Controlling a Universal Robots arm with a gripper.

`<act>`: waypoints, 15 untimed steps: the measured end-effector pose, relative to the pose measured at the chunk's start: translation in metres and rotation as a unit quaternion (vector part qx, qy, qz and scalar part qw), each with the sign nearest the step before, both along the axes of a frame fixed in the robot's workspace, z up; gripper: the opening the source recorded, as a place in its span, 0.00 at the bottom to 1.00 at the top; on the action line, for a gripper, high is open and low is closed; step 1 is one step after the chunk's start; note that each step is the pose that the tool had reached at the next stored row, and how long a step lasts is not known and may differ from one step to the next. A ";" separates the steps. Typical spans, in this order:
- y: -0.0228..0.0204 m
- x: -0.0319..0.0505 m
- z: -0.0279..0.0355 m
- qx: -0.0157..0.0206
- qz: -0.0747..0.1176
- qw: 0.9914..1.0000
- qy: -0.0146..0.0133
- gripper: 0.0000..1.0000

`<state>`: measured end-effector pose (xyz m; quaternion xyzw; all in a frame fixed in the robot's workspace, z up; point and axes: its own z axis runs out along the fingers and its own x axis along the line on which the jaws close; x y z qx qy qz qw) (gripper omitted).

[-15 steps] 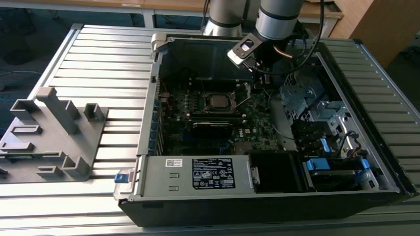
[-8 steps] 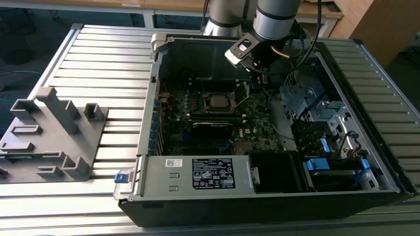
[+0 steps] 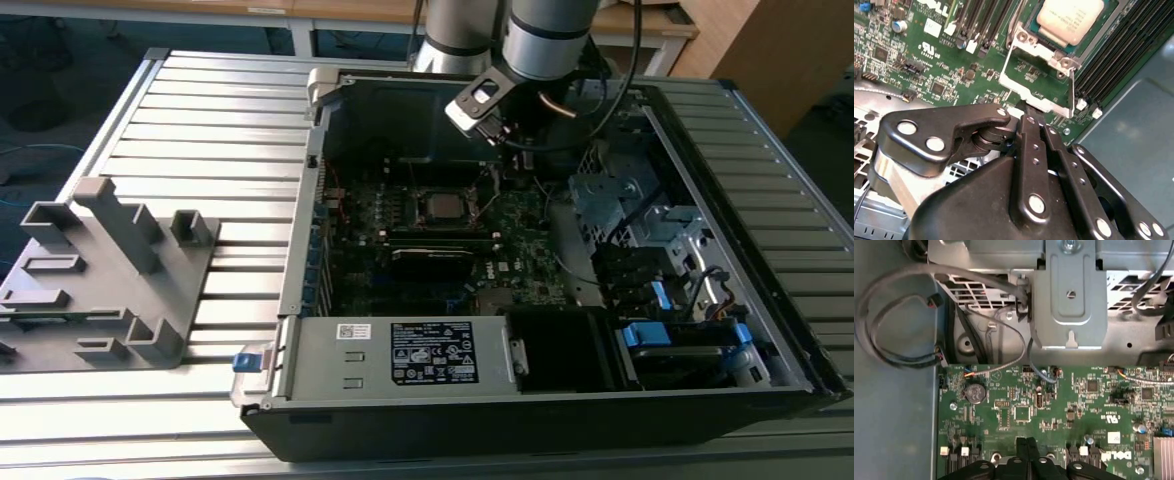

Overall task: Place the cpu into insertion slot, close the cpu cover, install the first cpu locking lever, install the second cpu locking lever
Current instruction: 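Close the cpu cover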

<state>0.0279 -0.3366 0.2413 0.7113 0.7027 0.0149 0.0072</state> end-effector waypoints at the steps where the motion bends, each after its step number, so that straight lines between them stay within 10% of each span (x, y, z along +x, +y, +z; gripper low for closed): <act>1: 0.0000 -0.0017 0.0000 0.000 0.000 1.000 0.000 0.11; 15: 0.0000 -0.0243 0.0000 0.002 0.000 1.000 -0.001 0.11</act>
